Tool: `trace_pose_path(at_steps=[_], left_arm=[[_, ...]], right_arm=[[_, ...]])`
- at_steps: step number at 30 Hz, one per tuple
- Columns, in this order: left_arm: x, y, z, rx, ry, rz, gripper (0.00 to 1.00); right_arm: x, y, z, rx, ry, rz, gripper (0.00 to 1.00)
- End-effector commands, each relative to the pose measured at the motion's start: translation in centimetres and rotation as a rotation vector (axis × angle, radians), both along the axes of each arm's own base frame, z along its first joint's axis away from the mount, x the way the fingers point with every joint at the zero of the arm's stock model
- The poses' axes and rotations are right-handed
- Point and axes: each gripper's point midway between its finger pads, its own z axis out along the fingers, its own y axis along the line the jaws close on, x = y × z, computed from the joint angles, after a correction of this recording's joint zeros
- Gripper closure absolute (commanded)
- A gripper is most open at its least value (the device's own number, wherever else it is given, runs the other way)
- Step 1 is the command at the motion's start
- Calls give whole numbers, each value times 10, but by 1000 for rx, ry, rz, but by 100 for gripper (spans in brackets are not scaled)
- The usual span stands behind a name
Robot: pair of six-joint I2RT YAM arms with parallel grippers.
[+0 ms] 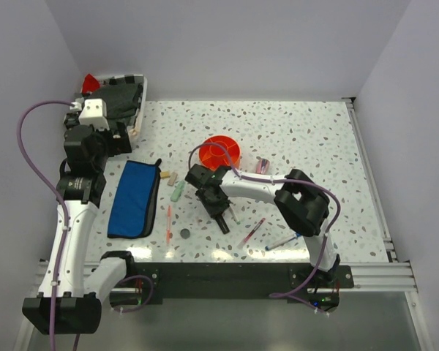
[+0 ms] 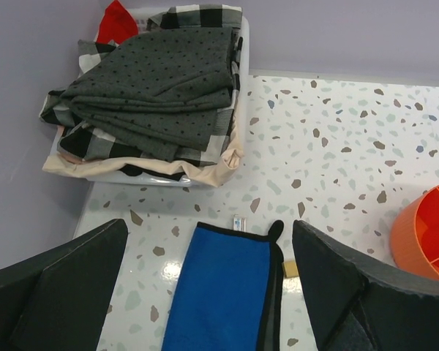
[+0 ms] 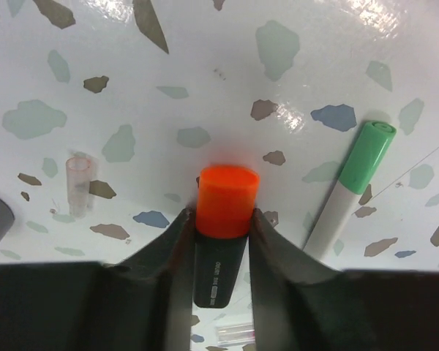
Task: Sort the stationery into containers
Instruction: Pick up the pen from the center of the board.
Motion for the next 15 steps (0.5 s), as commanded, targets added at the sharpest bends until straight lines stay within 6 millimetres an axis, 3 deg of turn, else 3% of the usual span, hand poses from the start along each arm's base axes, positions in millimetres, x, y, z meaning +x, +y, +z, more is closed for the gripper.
trace_pose_path(at_steps=[1,4,5,7,8,11,12,13,14,15], left_arm=[[-5,-4,6,-5,-11,-21,0],[-7,-6,10,23,-15,-48,0],[-7,-7,12,29,-20,-57,0],[-8,-13,15,32,-38,-93,0],[-8,-14,18,34,-47,-102,0],[-4,-31,25,15,-91,-197,0],[-1,-42,26,2,-98,-262,0],[2,-50,32,-3,-123,-303,1],[4,-57,34,-10,-132,-344,1],[8,-70,31,-1,-131,-431,3]], right_arm=[[12,14,-5,22,-50,10,96],[24,25,34,79,-130,69,100],[32,30,65,125,-191,96,100],[41,37,107,190,-274,128,100],[50,43,151,262,-370,163,100],[71,52,226,392,-577,185,100],[79,43,261,444,-664,155,100],[83,38,275,476,-713,145,100],[94,40,303,545,-813,142,100],[102,21,332,570,-912,80,100]])
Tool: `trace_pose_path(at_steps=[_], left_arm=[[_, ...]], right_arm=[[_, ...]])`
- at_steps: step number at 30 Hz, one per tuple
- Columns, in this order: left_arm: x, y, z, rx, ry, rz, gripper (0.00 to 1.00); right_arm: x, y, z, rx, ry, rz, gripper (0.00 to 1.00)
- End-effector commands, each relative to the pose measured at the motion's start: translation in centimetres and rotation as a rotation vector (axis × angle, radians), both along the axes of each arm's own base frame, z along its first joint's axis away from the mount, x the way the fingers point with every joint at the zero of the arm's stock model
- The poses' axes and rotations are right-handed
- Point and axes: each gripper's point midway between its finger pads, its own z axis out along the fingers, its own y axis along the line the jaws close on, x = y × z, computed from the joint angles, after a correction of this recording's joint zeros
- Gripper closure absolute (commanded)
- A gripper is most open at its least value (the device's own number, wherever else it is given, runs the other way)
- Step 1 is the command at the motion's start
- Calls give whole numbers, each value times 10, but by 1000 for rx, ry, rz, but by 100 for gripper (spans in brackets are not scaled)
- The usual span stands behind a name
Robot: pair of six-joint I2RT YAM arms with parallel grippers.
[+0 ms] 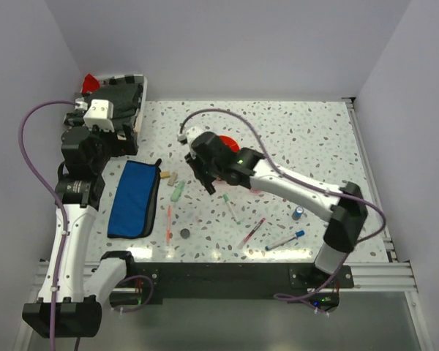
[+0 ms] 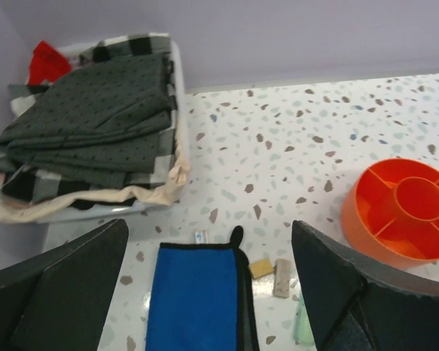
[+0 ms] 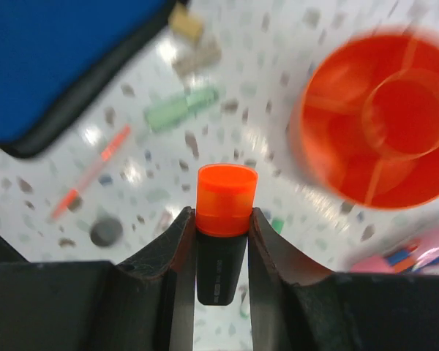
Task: Sort the stationery into containers
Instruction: Pick up the pen from the center of the board, then place the pen in the storage box.
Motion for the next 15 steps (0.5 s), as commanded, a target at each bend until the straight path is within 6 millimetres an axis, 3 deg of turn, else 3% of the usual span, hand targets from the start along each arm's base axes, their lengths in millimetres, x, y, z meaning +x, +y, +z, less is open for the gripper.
trace_pose_path(at_steps=[1,4,5,6,7,8,9,10,11,13,14,15], left_arm=[[16,-45,25,1,-121,-277,3],[32,-63,20,-16,-127,-391,4],[35,-67,17,-9,-131,-417,4],[42,-70,6,2,-116,-443,4],[47,-72,7,22,-133,-456,4],[50,-75,2,37,-128,-472,4],[60,-72,-6,72,-117,-474,4],[65,-70,-8,83,-111,-467,4],[72,-69,-2,88,-119,-459,4],[85,-66,-12,70,-70,-439,4],[90,-66,-3,65,-78,-436,4],[95,-67,-9,46,-56,-440,4]], right_arm=[[49,-31,163,322,-464,-138,100],[77,-57,168,412,-572,-225,100],[84,-61,155,406,-564,-231,100],[99,-74,160,426,-593,-274,100],[106,-77,141,410,-580,-278,100],[115,-79,148,460,-628,-284,100],[125,-90,146,466,-652,-308,100],[133,-91,128,453,-644,-315,100],[144,-98,134,457,-696,-318,100],[158,-101,130,463,-700,-340,100],[171,-105,117,451,-678,-363,100],[176,-105,115,474,-664,-373,100]])
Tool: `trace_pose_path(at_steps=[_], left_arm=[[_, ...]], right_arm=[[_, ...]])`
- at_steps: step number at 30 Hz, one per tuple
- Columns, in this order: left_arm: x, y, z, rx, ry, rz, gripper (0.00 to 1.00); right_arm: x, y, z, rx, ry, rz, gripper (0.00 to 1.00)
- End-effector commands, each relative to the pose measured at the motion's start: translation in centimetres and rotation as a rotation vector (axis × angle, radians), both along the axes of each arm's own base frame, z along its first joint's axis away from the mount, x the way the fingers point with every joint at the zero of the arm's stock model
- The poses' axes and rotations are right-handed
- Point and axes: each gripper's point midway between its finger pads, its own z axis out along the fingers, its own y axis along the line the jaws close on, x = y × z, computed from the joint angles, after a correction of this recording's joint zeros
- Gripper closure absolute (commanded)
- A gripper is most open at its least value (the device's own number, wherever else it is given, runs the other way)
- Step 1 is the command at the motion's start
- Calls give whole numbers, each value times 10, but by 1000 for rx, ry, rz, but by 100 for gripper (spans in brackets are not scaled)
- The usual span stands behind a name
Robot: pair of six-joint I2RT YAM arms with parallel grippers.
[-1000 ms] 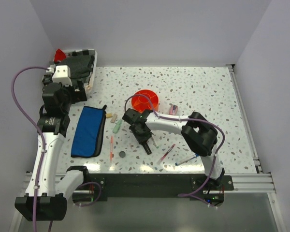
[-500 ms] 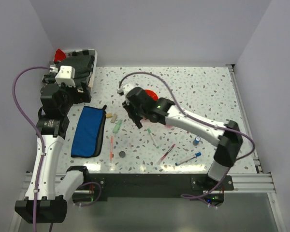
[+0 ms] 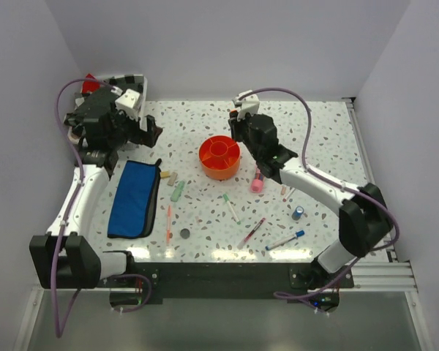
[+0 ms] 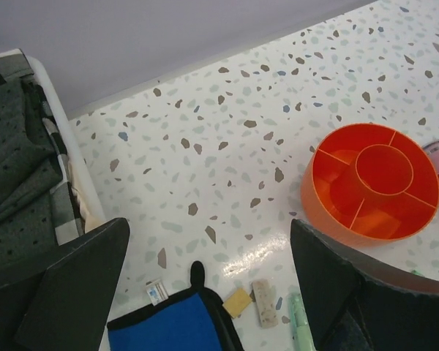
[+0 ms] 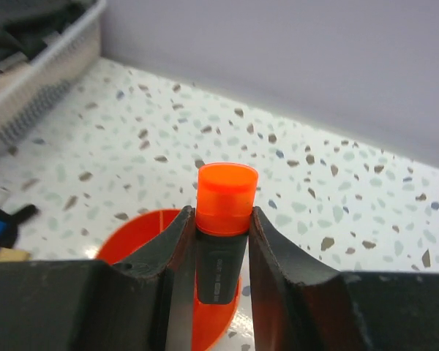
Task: Sort the stationery into containers
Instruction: Place the pen in the storage box.
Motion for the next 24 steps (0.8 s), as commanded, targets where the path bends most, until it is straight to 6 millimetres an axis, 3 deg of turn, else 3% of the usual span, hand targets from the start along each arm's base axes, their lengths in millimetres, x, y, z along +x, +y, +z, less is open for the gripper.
trace_pose_path(at_steps=[1,2,7,11,19,24], left_arm=[[24,-5,39,8,-101,-34,4],[24,-16,40,14,-104,-62,4],[33,-20,27,60,-70,-53,4],[36,-25,20,88,-56,-54,4],[39,-20,17,118,-41,-23,4],[37,-18,19,125,-43,-15,3]], right_arm=[[27,-1,39,131,-139,-14,100],[35,-1,34,133,-148,-20,100],[53,0,16,143,-101,-22,100],[54,6,-4,144,-51,2,100],[62,24,-41,137,37,50,100],[73,26,-51,135,45,21,100]])
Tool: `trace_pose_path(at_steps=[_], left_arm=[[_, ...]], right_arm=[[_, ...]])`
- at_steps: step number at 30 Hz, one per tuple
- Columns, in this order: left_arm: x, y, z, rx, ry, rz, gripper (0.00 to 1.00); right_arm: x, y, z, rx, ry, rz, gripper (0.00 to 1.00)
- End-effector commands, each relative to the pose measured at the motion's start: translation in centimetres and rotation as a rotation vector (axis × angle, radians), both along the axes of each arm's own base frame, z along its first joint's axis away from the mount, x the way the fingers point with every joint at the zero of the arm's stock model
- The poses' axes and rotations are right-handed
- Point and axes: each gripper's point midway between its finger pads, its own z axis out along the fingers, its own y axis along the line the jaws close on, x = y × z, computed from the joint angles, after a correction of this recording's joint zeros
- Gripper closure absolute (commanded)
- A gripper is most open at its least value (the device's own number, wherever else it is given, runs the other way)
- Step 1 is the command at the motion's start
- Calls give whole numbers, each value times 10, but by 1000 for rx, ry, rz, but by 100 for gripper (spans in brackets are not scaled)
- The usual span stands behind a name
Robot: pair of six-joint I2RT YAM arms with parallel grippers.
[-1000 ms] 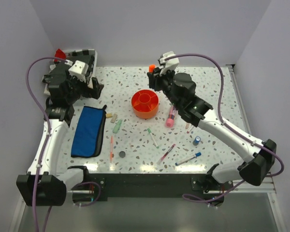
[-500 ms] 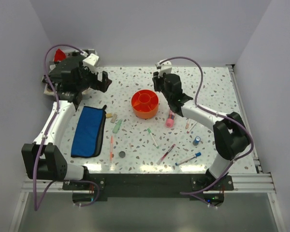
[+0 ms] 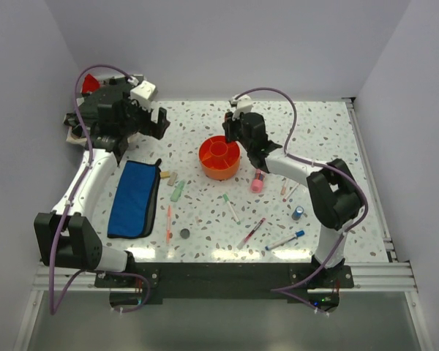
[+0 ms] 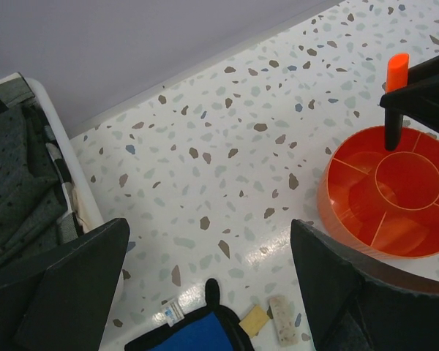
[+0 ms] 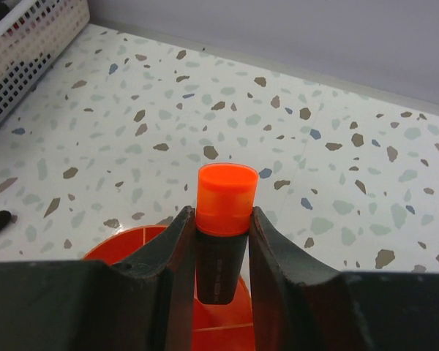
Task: Sort the stationery into containers
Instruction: Place the pen in the storage box.
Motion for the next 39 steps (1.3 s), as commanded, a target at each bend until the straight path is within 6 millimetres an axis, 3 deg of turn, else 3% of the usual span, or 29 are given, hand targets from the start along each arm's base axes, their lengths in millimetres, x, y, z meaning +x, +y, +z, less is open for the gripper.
trace_pose_path(at_steps=[1,5,9,14,18,19,21,22,24,25,26,27,28,29,31,32,33,34,35,36,37,39], left_arm=[[3,2,22,21,-58,7,3],[0,4,21,29,-60,14,3],[-1,5,21,32,-66,18,3],[-3,6,19,34,-69,22,3],[-4,6,20,36,-81,18,3],[-5,5,22,43,-89,7,3],[-12,-3,33,53,-120,-46,4],[-16,-13,40,65,-138,-78,4],[-31,-31,42,120,-133,-158,4],[-43,-56,48,131,-141,-238,5],[-60,-74,52,124,-145,-326,6],[-78,-87,45,142,-114,-405,6],[-102,-113,43,144,-111,-521,7],[-127,-126,36,173,-92,-631,6],[-165,-160,26,197,-76,-794,6],[-176,-168,15,214,-37,-833,7],[-183,-176,10,213,-14,-851,7],[-193,-189,6,209,8,-882,7],[-193,-197,-6,203,72,-862,8],[-197,-204,-12,207,101,-870,9],[-210,-225,-23,223,140,-910,11],[-224,-243,-36,246,218,-909,12]], right_arm=[[15,9,36,73,-78,-16,100],[13,13,32,55,-70,12,100],[3,14,27,41,-41,44,61],[-11,7,39,40,-36,53,52],[-26,-4,61,42,-46,51,46],[-34,-10,80,59,-70,51,45],[-45,-21,85,38,-51,38,43],[-55,-31,108,40,-88,35,41],[-66,-54,110,14,-62,-29,38],[-70,-65,115,19,-54,-64,37],[-77,-89,123,38,-26,-119,37],[-79,-105,129,44,-16,-170,36],[-77,-127,133,59,2,-232,36],[-85,-143,128,25,57,-262,36],[-83,-177,145,24,60,-336,35],[-87,-191,141,-2,97,-367,35],[-87,-204,159,7,80,-406,34],[-85,-233,163,10,90,-506,34],[-91,-249,158,-8,135,-552,34],[-92,-263,170,-3,122,-598,34],[-95,-288,172,-17,123,-692,34],[-103,-310,179,-46,134,-772,34]])
